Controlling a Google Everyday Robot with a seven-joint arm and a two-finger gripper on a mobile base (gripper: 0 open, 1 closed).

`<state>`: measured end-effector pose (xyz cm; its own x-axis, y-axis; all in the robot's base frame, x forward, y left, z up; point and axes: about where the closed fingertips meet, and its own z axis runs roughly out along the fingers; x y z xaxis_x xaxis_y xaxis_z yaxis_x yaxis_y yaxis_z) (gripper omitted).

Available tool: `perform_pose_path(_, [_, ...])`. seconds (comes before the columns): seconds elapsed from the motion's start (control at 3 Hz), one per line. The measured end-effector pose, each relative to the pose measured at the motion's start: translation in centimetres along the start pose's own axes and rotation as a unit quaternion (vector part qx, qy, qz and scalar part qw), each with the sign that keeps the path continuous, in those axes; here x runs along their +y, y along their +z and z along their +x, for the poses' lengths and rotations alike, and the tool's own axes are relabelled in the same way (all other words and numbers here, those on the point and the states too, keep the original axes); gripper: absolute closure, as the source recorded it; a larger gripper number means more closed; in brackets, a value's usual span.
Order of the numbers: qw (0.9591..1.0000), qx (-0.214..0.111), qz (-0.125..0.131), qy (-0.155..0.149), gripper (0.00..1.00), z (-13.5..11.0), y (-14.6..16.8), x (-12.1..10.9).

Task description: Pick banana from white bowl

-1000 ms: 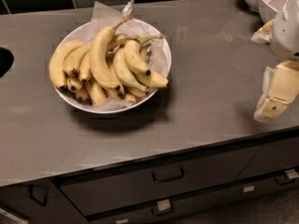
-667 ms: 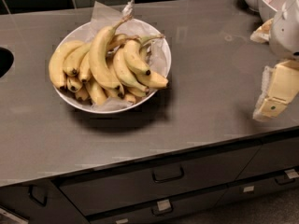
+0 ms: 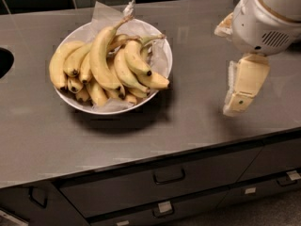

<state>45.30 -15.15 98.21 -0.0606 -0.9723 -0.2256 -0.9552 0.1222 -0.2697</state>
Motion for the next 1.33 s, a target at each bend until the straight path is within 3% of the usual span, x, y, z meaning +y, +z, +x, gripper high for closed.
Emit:
perform_pose_path(0.33, [0.9999, -0.007, 0.005, -0.006, 0.0, -0.7, -0.2, 0.0])
perform_pose_path(0.67, [0.9989, -0.034, 0.012, -0.031, 0.0, -4.8, -0.7, -0.1])
perform_pose_path(1.0, [0.9963, -0.07, 0.038, -0.032, 0.0, -8.7, -1.8, -0.3])
perform_pose_path(1.33, [0.9913, -0.104, 0.08, 0.001, 0.0, -11.6, -2.3, -0.8])
